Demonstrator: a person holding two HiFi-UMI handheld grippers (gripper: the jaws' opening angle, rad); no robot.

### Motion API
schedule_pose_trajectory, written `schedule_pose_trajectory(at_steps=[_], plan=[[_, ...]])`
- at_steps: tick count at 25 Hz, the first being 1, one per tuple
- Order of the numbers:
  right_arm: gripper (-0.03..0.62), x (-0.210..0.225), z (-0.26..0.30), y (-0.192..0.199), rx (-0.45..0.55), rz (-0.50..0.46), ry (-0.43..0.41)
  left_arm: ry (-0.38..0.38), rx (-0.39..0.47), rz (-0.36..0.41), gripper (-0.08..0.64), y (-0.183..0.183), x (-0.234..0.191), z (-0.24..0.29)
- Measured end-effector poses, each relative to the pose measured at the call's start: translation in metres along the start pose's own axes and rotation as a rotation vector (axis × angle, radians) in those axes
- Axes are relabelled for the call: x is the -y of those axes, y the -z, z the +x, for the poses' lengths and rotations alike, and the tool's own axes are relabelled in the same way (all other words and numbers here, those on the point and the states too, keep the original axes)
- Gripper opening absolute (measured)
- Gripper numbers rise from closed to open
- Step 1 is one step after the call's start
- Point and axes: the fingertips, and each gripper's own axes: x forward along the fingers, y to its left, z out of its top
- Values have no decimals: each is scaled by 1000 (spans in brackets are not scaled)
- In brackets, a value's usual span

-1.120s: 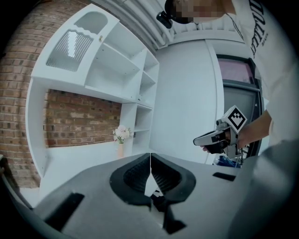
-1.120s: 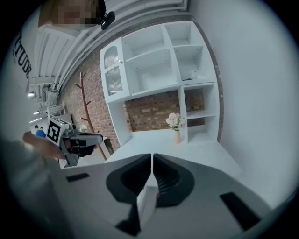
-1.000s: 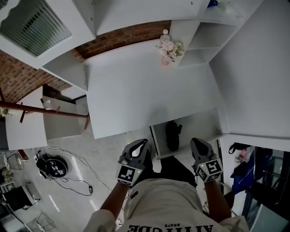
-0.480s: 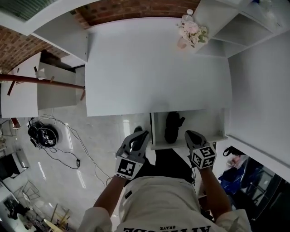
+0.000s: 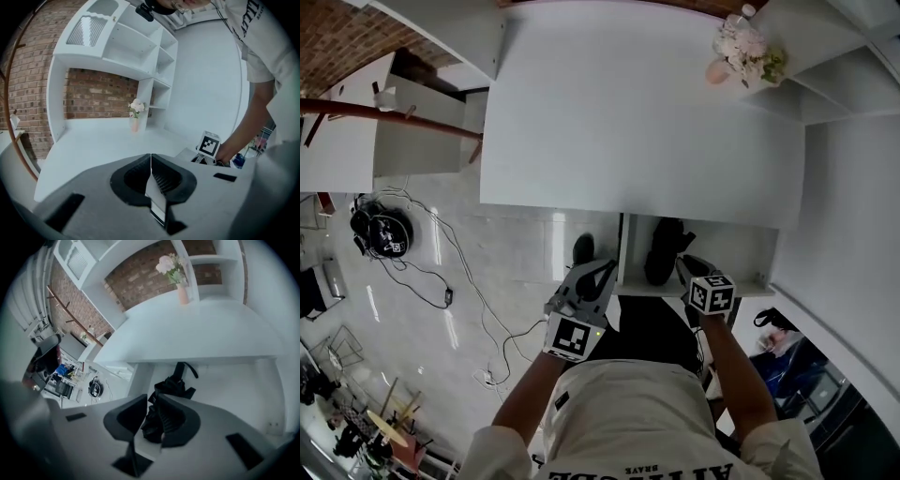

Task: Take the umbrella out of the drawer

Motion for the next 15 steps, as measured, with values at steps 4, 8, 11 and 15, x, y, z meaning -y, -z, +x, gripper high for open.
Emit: schedule_pose_trajectory(at_steps=[4, 8, 11, 15], plan=[[119, 10, 24, 16, -87, 29, 11, -6, -11, -11, 25, 13, 2, -1], [196, 23, 49, 29, -173, 63, 34, -23, -31, -51, 25, 31, 4, -1], [240, 29, 63, 37, -225, 98, 52, -28, -37, -62, 25, 33, 2, -1], [279, 37, 78, 44, -269, 110, 108, -33, -53, -64, 25, 48, 0, -1]])
